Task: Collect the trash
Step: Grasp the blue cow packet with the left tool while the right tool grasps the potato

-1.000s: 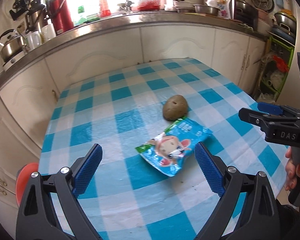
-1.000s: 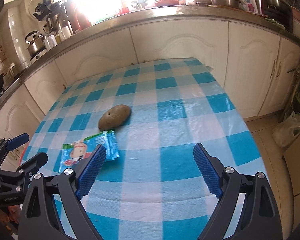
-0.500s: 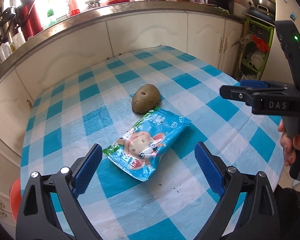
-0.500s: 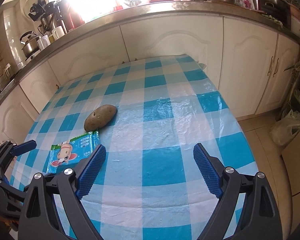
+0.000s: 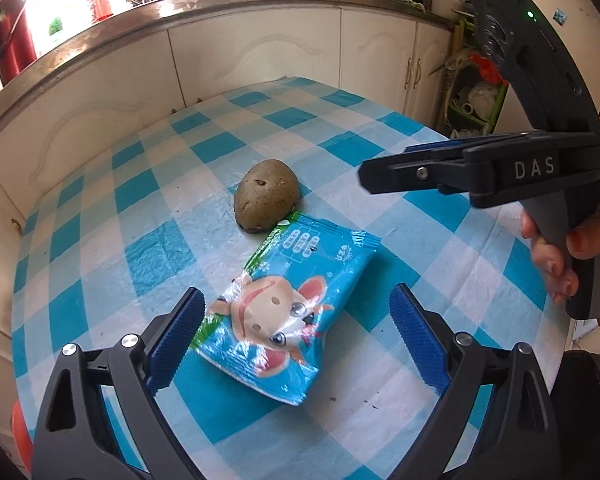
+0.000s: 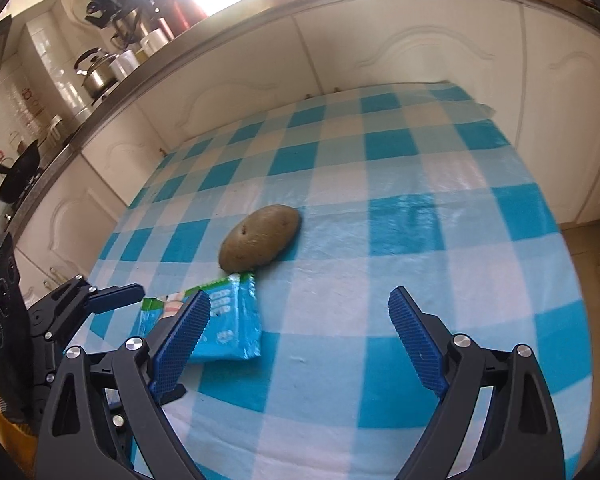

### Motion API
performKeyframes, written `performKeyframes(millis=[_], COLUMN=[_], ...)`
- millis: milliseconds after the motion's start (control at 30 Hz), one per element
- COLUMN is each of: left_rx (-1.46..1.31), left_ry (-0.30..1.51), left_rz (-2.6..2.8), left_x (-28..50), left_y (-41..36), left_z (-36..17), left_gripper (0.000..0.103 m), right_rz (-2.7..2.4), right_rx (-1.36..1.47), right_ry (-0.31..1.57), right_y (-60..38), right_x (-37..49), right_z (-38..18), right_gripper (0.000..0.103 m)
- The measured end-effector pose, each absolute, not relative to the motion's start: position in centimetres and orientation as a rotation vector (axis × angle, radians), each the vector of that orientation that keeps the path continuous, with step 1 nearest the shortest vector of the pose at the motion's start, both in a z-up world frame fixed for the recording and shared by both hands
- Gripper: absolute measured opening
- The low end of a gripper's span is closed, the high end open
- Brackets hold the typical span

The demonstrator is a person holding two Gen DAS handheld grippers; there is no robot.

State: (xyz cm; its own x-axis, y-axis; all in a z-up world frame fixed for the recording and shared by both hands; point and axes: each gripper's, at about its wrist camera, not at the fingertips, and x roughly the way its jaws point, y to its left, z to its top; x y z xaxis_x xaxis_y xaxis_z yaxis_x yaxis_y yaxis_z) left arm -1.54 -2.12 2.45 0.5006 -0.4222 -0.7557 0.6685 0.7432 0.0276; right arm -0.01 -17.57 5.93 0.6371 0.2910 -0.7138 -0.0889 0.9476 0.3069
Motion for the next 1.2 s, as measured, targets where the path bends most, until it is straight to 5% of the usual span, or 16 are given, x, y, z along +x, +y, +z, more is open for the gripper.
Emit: performKeyframes(millis=[700, 767, 1067, 1200], left_rx=[0.283, 0.278, 0.262, 0.256], left_ry=[0.848, 0.871, 0.887, 0.886], left_rz=[-0.814, -0.817, -0.797, -0.794], left_x=[1.0, 1.3, 1.7, 1.4], left_y=[-2.9, -2.9, -2.6, -2.5], left_z=[1.1, 0.8, 0.4, 0.5], left_gripper=[0.093, 0.083, 0.075, 0.073], right_rz=[0.34, 0.347, 0.339, 0.357], right_rx=[0.007, -0.01, -0.1, -0.11], right_ry=[0.938, 0.947, 0.928, 0.925], right_y=[-12.8, -12.5, -11.6, -11.4], right_x=[7.4, 7.8, 7.8, 7.6], right_z=[3.9, 3.6, 3.1, 3.3], right_gripper=[0.09, 0.09, 0.09, 0.079])
